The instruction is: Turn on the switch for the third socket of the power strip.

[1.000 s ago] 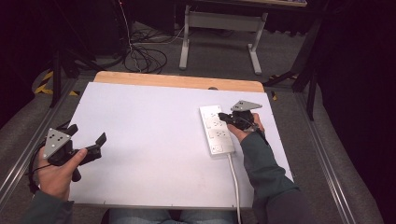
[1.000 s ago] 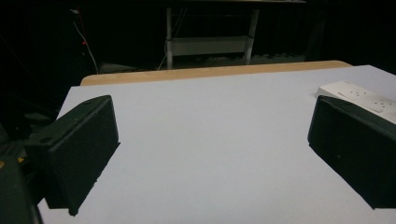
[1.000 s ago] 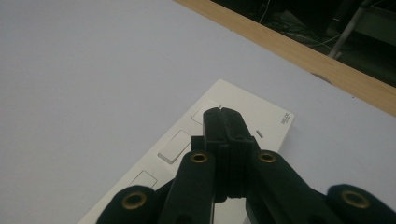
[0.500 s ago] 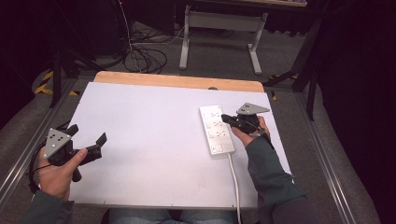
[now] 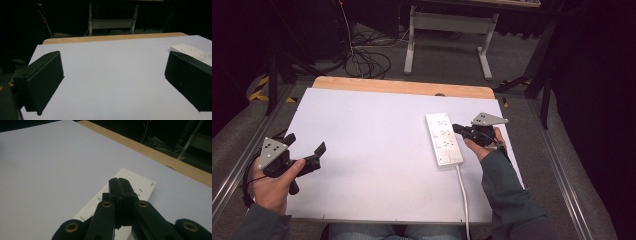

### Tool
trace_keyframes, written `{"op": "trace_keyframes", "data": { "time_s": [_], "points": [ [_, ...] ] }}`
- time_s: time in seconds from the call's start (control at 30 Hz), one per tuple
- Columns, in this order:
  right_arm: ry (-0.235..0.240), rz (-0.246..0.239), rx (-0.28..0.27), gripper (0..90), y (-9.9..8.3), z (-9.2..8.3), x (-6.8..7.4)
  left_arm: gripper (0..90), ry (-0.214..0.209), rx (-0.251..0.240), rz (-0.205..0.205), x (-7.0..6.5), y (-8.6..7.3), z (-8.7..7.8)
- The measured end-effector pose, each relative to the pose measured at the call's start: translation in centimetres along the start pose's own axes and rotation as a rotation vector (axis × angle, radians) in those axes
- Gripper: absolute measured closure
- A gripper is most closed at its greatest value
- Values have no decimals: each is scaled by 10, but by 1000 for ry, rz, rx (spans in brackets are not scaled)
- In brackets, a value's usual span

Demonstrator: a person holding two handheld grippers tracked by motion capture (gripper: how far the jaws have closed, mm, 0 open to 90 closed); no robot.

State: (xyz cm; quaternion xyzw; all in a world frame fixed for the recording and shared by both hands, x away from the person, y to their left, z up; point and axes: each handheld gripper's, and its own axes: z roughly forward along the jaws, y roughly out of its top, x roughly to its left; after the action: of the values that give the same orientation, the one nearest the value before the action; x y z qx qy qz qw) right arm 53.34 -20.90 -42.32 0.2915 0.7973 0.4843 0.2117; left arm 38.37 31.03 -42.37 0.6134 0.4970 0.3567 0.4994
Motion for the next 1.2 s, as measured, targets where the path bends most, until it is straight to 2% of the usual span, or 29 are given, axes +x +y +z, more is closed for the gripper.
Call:
{"op": "trace_keyframes", "data": {
  "time_s": [0.47,0.97,1.03,1.1,1.2],
  "points": [
    [25,21,-62,900,-11,-27,8,26,4,3,3,0,0,0],
    [39,34,-97,900,-16,-36,11,26,2,6,5,-1,0,1],
    [36,39,-101,844,-16,-36,11,26,1,4,3,0,0,1],
    [20,42,-107,737,-16,-36,11,26,3,3,5,0,0,0],
    [13,34,-113,667,-16,-36,10,27,3,4,4,0,0,0]
  ]
}}
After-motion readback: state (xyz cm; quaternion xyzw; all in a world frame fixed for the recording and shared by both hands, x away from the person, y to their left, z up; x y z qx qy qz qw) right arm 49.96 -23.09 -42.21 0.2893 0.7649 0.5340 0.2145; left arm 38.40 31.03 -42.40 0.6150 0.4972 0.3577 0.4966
